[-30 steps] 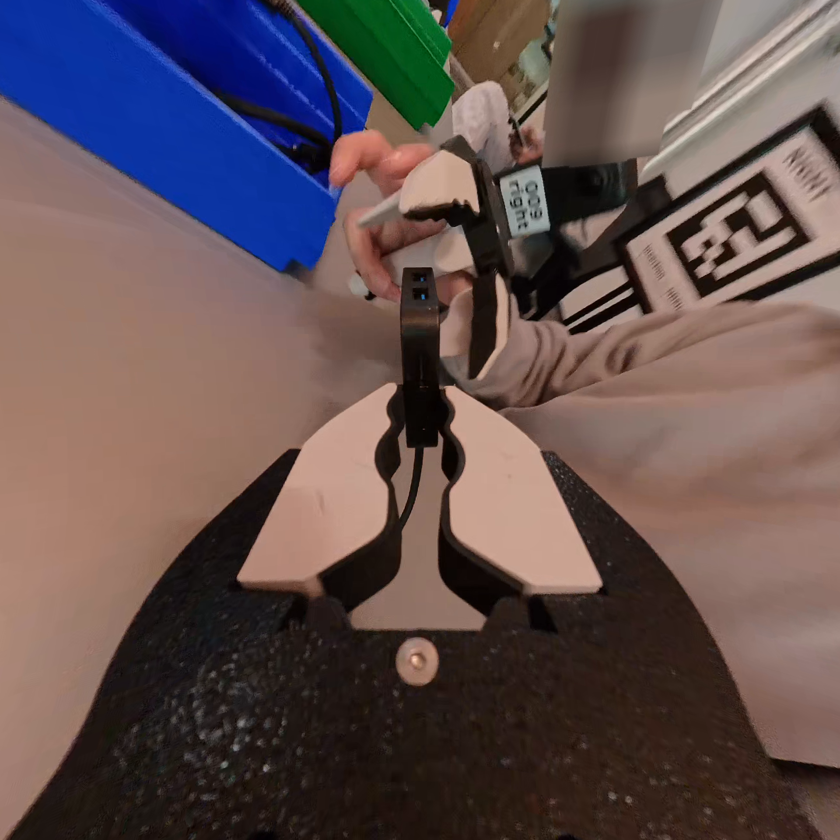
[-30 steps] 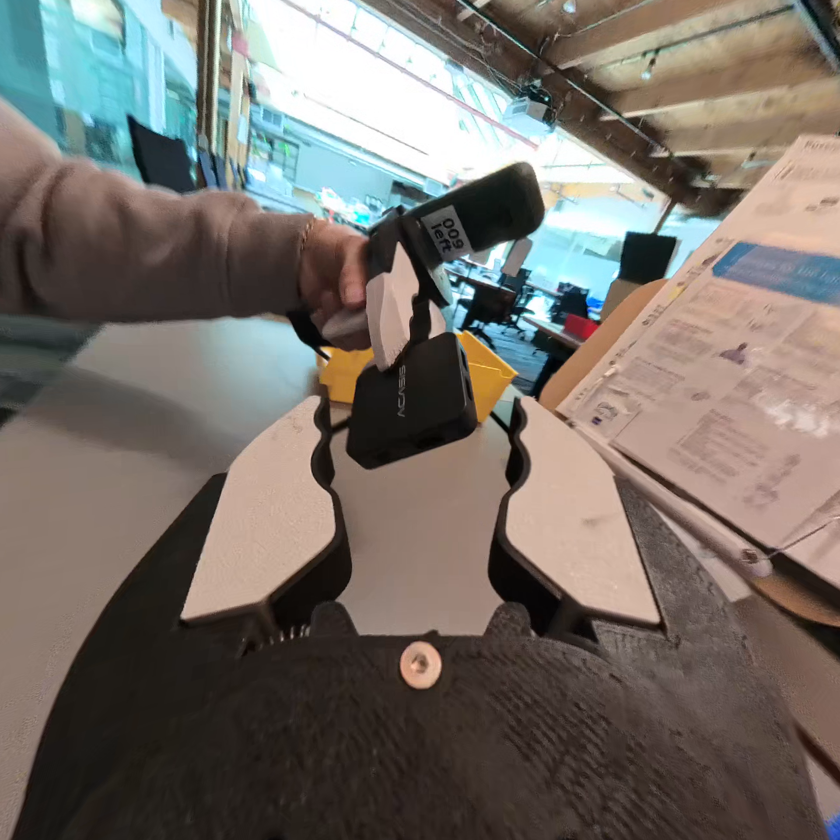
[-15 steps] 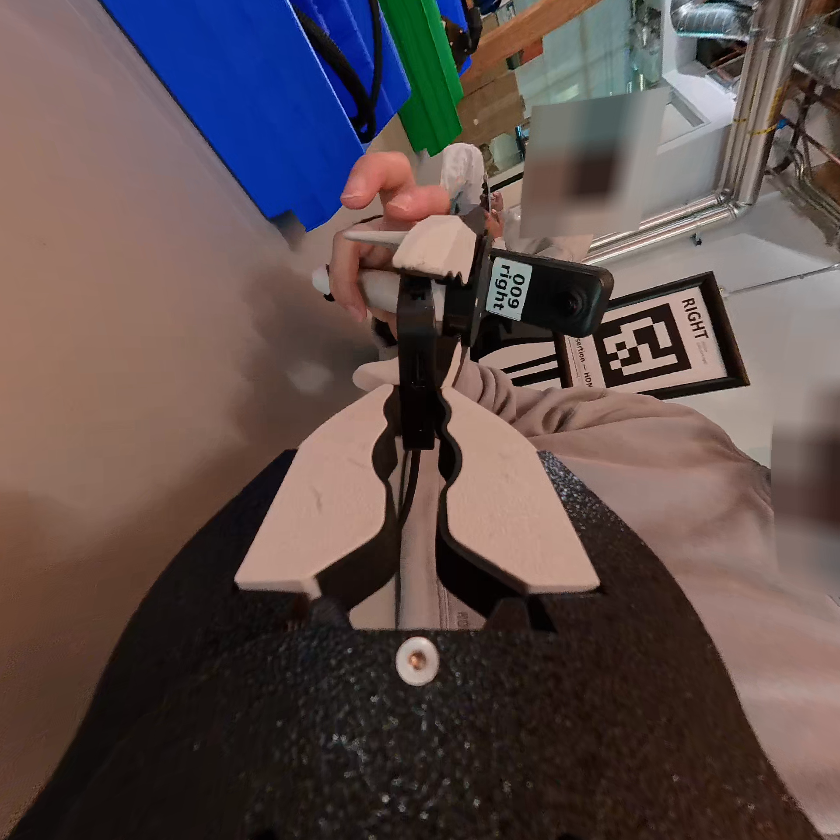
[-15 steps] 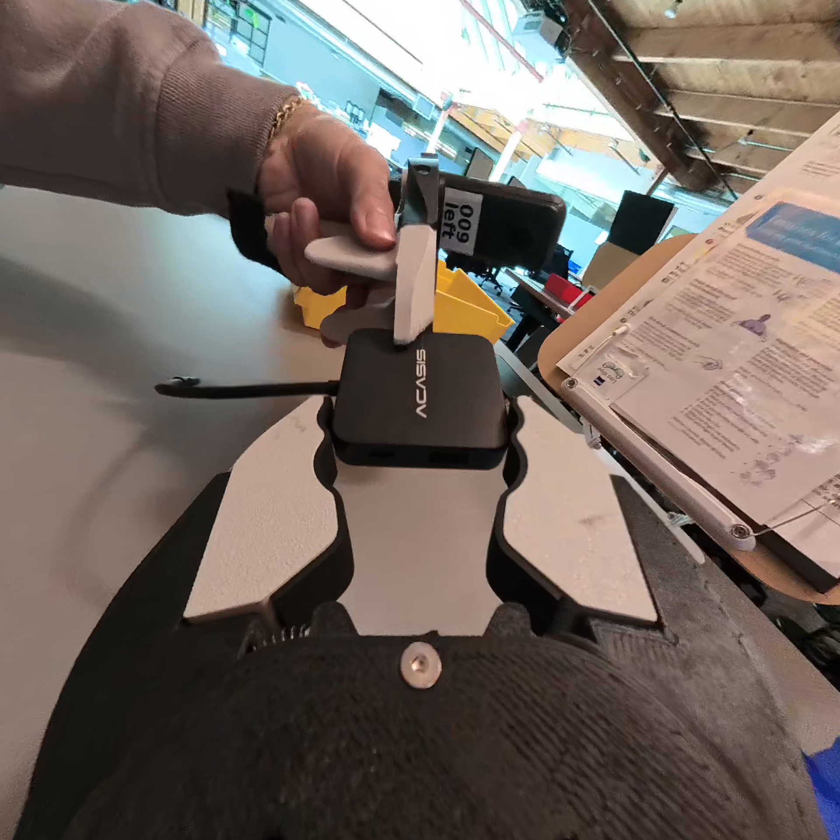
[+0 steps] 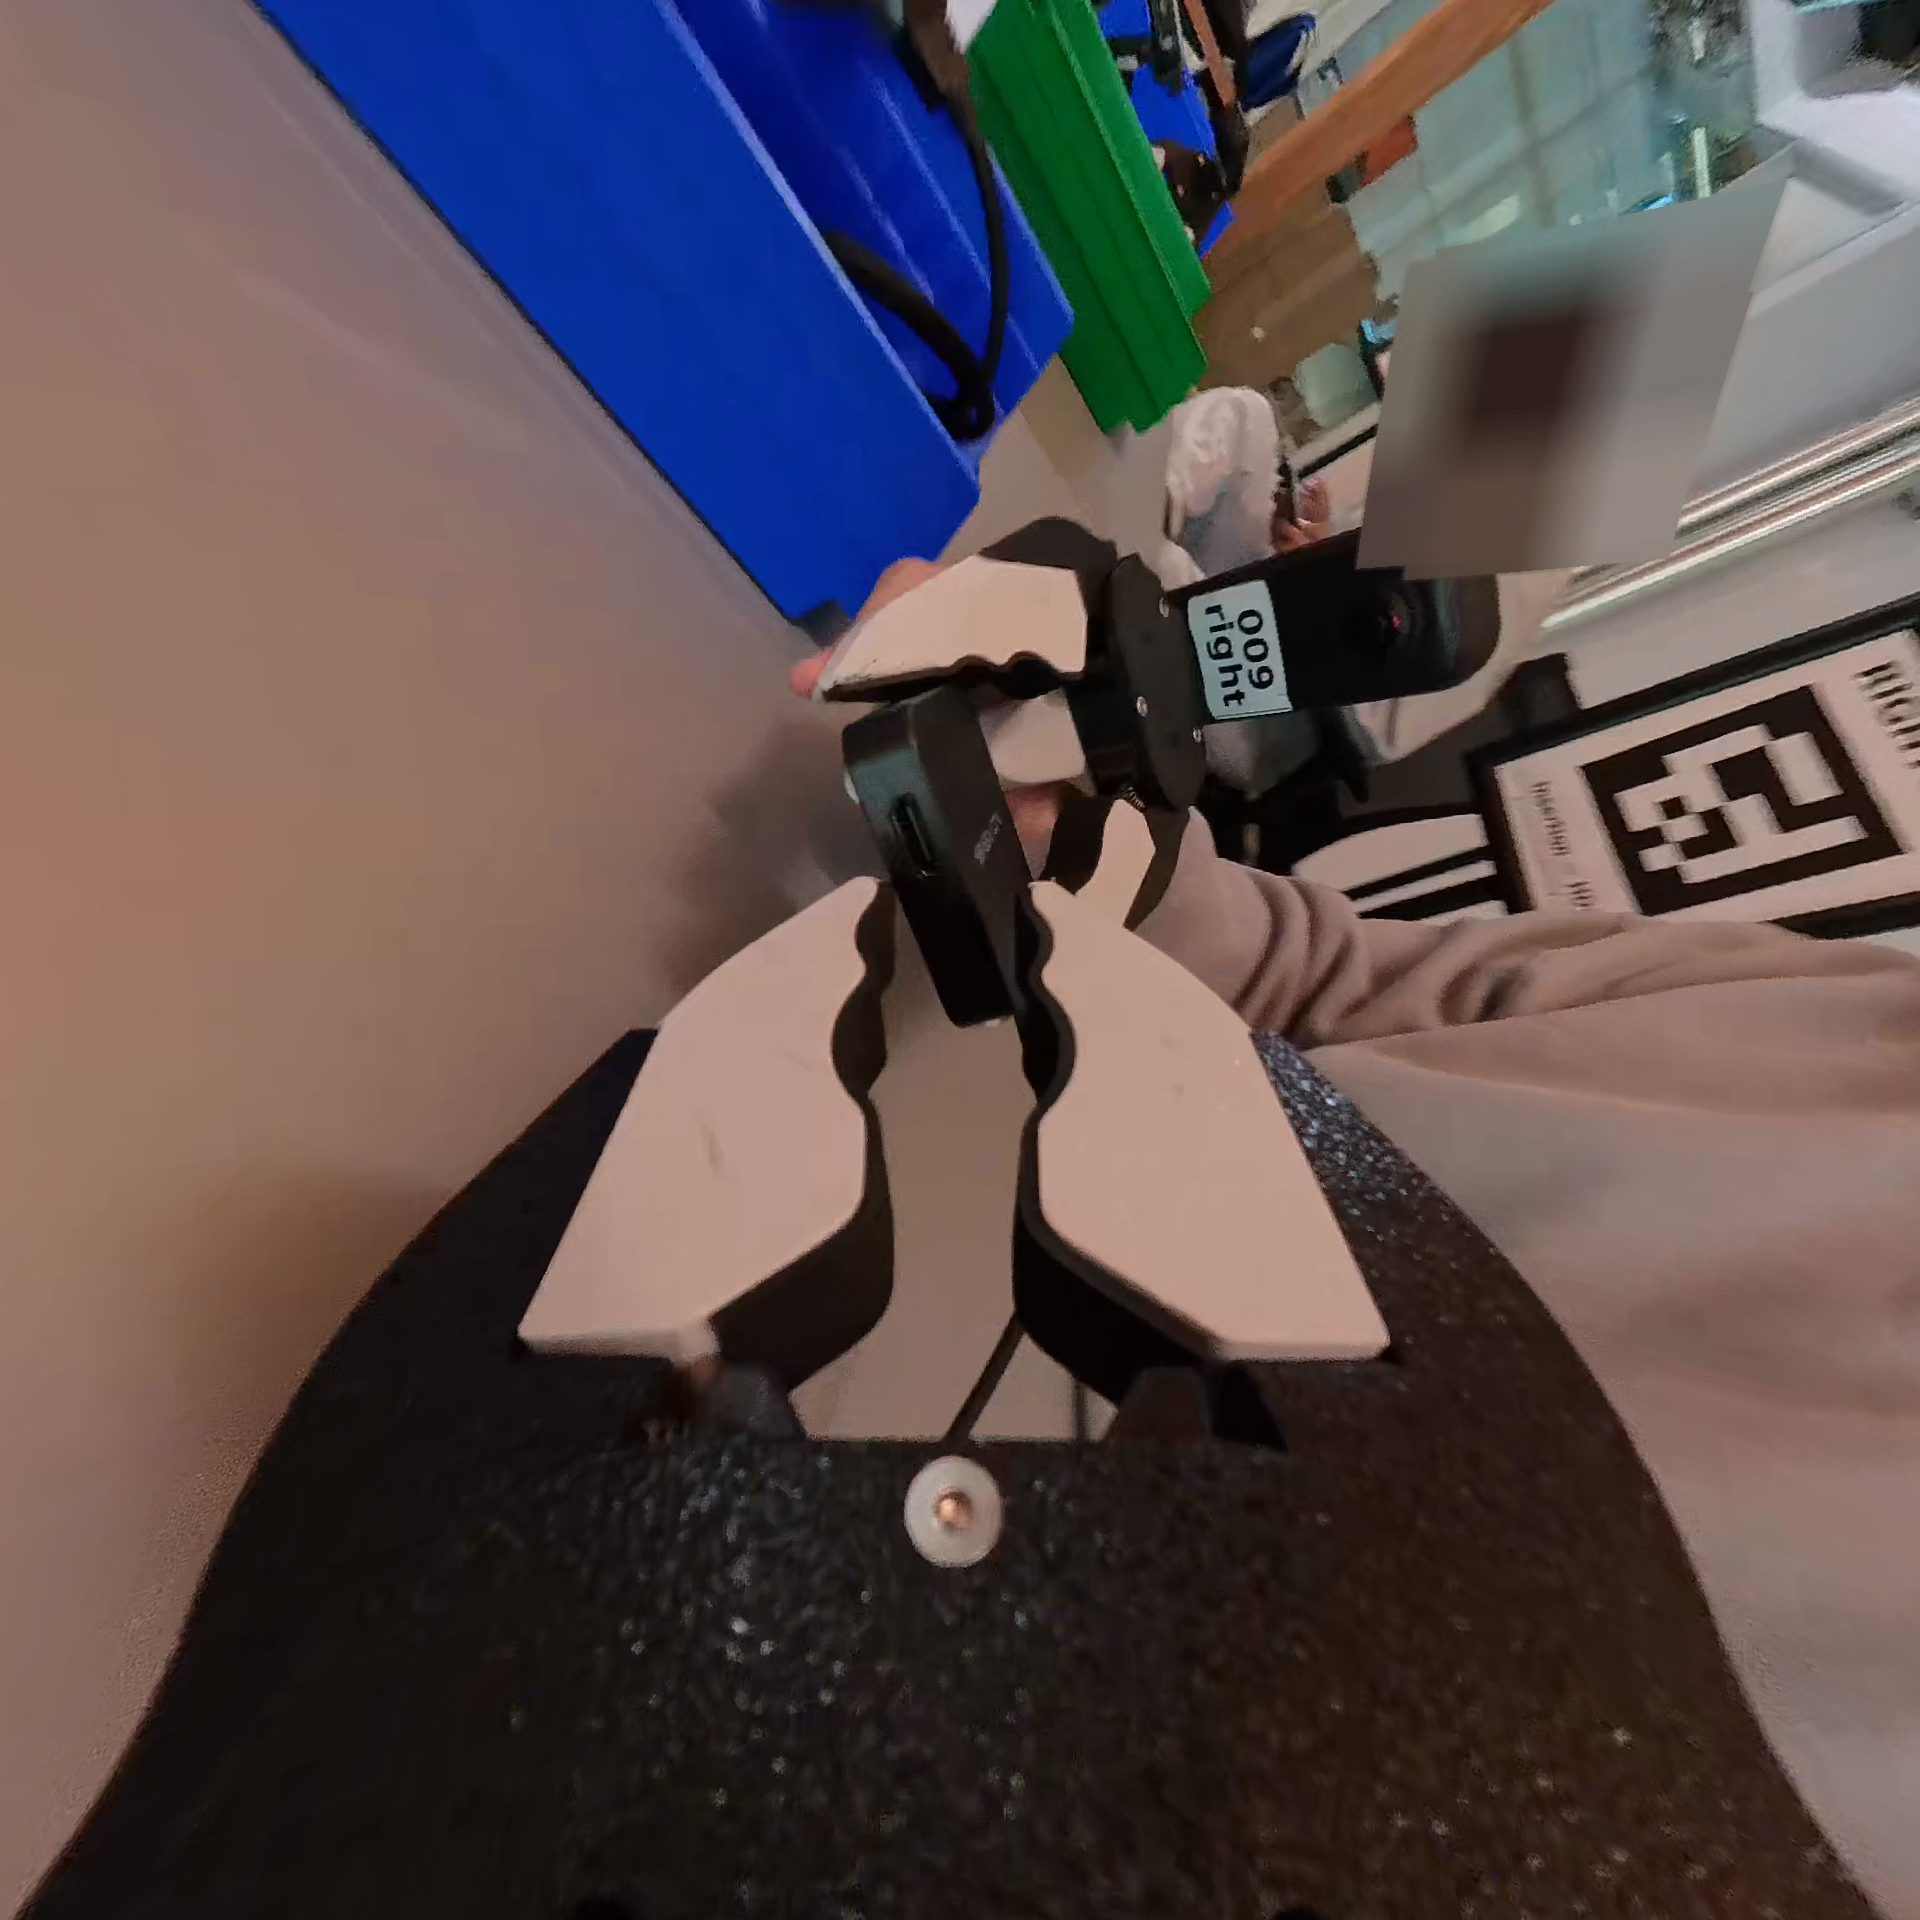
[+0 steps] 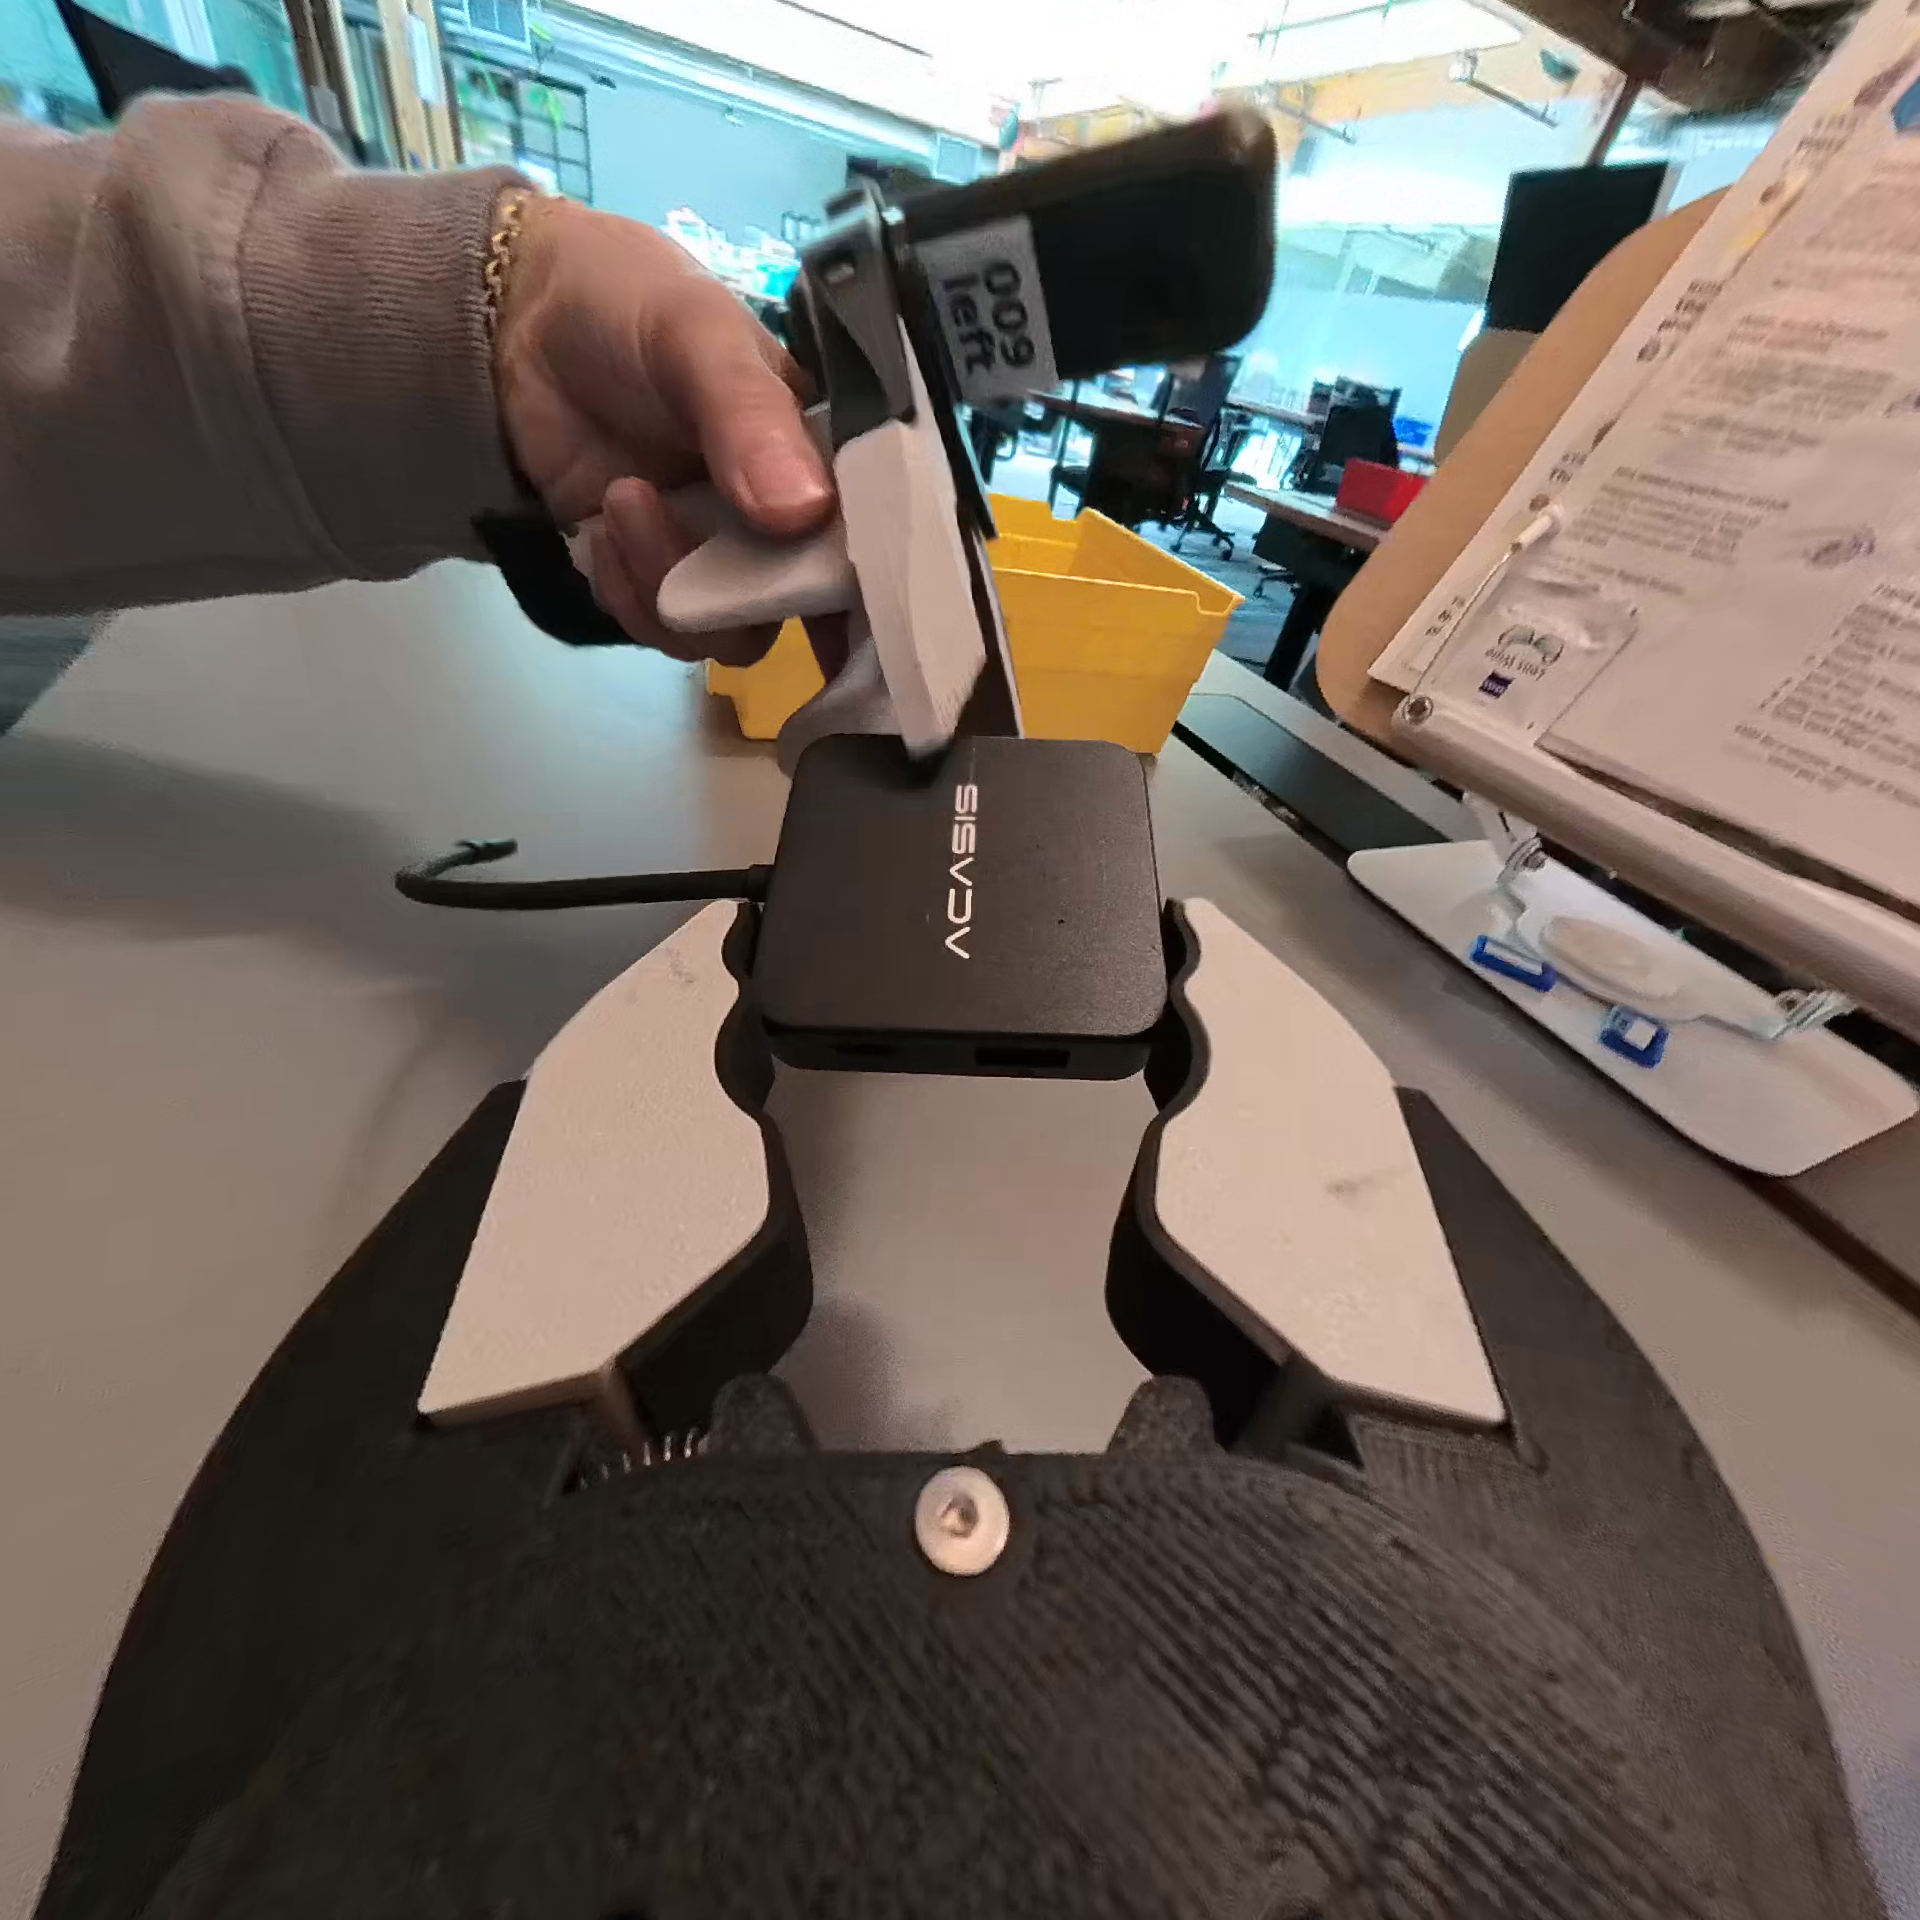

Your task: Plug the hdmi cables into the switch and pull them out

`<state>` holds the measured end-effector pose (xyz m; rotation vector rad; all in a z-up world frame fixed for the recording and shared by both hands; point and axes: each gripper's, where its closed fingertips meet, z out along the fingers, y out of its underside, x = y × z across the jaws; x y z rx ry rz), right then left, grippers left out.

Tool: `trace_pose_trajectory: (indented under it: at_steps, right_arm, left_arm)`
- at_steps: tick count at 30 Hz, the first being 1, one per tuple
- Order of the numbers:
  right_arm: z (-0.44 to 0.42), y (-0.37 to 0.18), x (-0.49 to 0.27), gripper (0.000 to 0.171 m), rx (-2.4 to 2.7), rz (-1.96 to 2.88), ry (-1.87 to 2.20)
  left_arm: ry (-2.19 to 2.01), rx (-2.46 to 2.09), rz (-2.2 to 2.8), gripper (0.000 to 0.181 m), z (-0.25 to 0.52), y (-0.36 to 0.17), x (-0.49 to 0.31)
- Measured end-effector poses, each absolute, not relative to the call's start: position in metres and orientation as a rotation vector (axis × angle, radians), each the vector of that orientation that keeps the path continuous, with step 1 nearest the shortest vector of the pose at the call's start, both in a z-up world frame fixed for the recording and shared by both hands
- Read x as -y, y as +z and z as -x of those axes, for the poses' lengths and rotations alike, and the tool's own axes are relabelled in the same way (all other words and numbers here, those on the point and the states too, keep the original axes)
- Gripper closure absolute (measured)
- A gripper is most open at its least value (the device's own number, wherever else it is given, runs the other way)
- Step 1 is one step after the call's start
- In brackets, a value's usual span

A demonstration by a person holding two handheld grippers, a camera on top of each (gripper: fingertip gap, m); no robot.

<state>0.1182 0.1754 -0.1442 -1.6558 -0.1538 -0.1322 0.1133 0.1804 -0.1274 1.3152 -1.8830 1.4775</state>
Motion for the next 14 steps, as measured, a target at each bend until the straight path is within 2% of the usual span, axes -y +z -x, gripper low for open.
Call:
trace_pose_trajectory:
  at_steps: [4, 7, 9, 11, 14]
  right_arm:
    - [-0.122, -0.150, -0.171, 0.098, 0.084, 1.646, -0.037]
    - [-0.123, -0.145, -0.165, 0.098, 0.044, 1.587, 0.044]
    - [-0.121, -0.137, -0.162, 0.099, 0.027, 1.531, 0.109]
    - [-0.122, -0.129, -0.158, 0.099, 0.010, 1.478, 0.140]
    - [-0.123, -0.121, -0.153, 0.099, 0.002, 1.438, 0.160]
  left_arm:
    - [1.666, 2.134, -1.356, 0.155, -0.117, -0.093, -0.218]
    - [1.690, 2.388, -1.617, 0.150, -0.120, -0.070, -0.290]
    - [1.459, 2.599, -1.931, 0.150, -0.116, -0.073, -0.361]
    - [1.033, 2.700, -2.198, 0.149, -0.094, -0.092, -0.431]
    - [0.605, 2.720, -2.146, 0.147, -0.041, -0.133, -0.478]
